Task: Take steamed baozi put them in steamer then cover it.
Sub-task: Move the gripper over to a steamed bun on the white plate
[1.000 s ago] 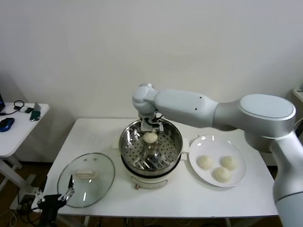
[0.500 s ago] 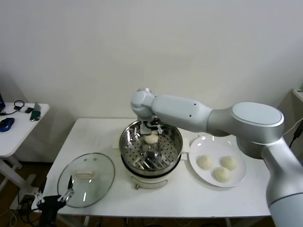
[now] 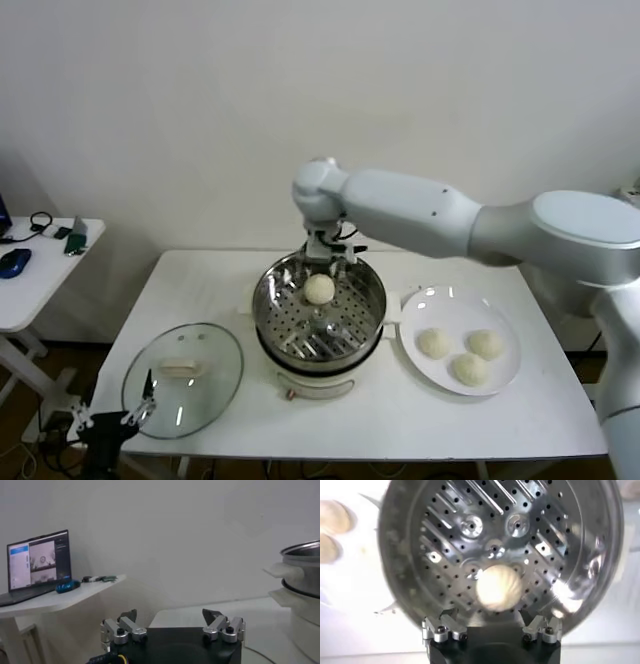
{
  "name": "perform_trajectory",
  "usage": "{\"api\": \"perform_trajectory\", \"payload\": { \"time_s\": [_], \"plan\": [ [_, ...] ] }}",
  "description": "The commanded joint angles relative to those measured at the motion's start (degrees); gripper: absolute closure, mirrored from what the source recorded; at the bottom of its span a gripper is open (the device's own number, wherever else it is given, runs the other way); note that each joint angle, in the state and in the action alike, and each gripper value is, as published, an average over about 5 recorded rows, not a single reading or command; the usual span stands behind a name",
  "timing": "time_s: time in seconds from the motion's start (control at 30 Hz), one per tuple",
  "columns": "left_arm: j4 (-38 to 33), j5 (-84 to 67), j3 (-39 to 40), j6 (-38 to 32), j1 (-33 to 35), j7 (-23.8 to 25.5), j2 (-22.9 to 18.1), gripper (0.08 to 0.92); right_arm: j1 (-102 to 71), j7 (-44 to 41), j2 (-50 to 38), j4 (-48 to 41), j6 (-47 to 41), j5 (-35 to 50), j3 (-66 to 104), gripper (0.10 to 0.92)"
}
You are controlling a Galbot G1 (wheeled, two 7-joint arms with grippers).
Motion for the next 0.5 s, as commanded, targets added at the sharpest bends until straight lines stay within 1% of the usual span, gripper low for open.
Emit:
{"api": "perform_trajectory", "payload": {
  "time_s": [0.03, 0.1, 0.2, 0.27, 0.37, 0.5],
  "plan": [
    [-0.30, -0.39, 0.12, 0.15, -0.05, 0.10, -0.01, 0.177, 11.87, 0.87, -10.14, 2.44, -9.16, 26.13, -9.29, 0.203],
    [-0.33, -0.40, 0.24, 0.21, -0.17, 0.11, -0.02, 0.177, 13.24, 3.48, -13.87, 2.61, -12.48, 32.91, -12.60, 0.203],
    [-0.45, -0.39, 0.43, 0.28, -0.22, 0.13, -0.01, 0.177, 13.89, 8.61, -18.84, 3.84, -18.06, 37.39, -16.64, 0.203],
    [-0.63, -0.32, 0.51, 0.39, -0.23, 0.16, -0.06, 0.177, 13.36, 11.97, -22.30, 5.24, -23.15, 37.43, -18.32, 0.203],
    [-0.79, -0.19, 0.54, 0.62, -0.23, 0.21, -0.17, 0.177, 11.48, 14.36, -27.41, 7.32, -29.38, 35.32, -18.82, 0.203],
    [-0.79, 0.16, 0.60, 0.92, -0.36, 0.26, -0.31, 0.177, 7.17, 14.39, -32.79, 9.19, -33.46, 33.03, -17.47, 0.203]
  ]
}}
